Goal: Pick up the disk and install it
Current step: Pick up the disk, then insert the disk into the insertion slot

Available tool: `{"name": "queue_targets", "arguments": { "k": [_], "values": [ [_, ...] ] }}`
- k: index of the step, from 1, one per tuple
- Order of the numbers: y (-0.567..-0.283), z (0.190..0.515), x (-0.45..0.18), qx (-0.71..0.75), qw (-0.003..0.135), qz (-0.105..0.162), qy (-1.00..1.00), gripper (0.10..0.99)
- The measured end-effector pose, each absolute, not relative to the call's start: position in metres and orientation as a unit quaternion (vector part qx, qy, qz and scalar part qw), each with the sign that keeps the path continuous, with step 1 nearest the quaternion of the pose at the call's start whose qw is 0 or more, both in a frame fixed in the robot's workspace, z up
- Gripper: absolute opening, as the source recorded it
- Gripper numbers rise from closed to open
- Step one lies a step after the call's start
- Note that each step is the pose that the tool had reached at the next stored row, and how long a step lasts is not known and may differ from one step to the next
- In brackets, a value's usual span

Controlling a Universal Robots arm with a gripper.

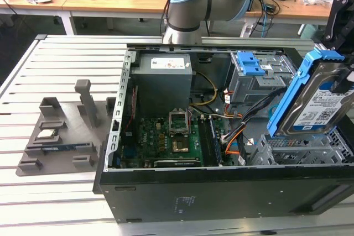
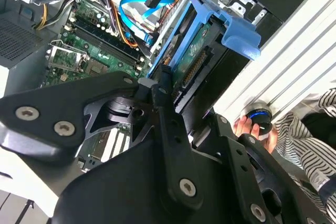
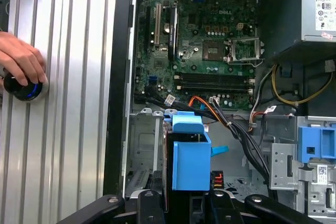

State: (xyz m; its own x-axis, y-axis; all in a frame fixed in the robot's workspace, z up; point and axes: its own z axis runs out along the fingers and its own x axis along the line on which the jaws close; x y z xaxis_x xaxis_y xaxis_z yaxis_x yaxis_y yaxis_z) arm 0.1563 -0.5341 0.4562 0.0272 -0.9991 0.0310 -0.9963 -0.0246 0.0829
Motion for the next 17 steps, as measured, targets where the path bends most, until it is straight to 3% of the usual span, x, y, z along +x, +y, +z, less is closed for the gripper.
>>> {"name": "queue_targets", "arguments": {
  "k": [17],
  "values": [
    [-0.5341,0.4471,0.1595,0.697,0.04,-0.019,-0.716,0.349]
  ]
}}
